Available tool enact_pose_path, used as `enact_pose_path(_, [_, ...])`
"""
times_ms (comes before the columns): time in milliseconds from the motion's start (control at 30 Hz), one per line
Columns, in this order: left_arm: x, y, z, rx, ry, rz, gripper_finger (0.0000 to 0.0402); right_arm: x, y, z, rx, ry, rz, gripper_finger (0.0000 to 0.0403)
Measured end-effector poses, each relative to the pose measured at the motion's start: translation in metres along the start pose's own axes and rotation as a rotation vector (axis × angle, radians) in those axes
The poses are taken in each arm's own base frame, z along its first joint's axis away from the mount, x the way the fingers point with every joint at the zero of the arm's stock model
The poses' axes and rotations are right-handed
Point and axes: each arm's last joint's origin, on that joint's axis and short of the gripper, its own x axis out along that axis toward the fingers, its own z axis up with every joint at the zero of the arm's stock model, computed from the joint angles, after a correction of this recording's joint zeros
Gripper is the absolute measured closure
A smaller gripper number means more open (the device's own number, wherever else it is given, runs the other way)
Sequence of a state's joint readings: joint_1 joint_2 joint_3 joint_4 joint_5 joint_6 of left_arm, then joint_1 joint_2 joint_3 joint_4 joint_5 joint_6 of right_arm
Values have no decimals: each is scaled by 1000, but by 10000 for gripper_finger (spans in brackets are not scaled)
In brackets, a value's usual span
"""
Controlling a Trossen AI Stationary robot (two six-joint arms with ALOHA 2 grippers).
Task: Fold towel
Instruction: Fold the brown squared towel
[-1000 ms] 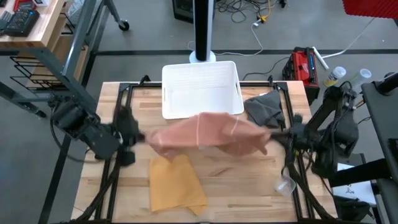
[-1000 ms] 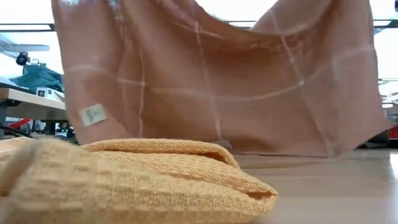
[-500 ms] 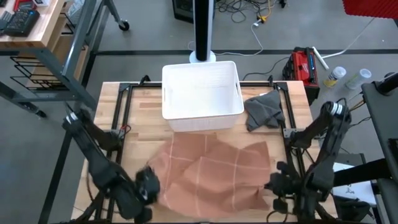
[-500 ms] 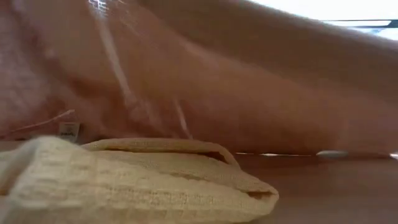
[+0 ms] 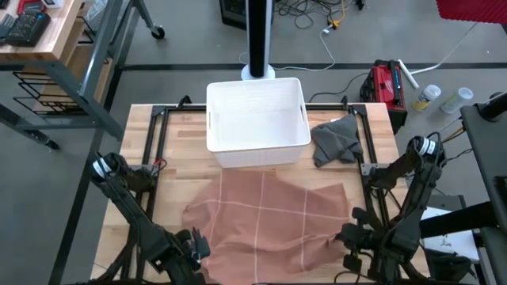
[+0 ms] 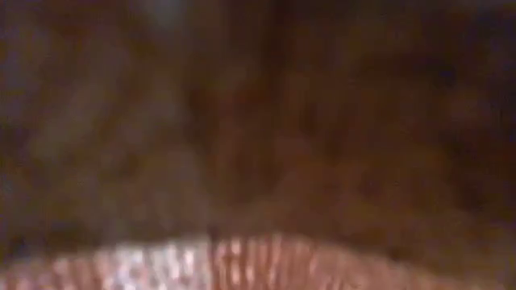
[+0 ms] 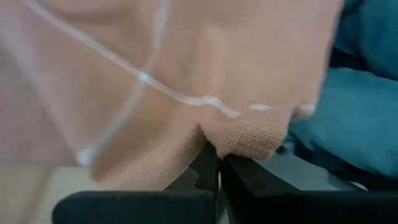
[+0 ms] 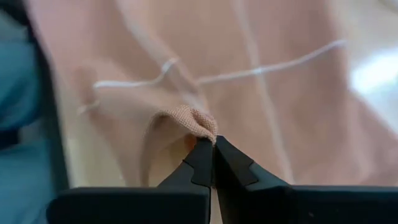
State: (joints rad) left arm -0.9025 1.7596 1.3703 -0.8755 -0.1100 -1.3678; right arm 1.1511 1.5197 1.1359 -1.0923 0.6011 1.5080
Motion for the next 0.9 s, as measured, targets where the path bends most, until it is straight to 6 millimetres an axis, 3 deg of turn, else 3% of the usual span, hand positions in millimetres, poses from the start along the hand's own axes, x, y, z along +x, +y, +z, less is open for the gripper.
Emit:
enact_pose_path(433, [-50,39,27,64,-255,484,401,-10,-51,20,109,-57,-374,403])
enact_pose_path(900, [-35,87,85,151,-203,755,379,30,-89,65,101,-21,-576,402])
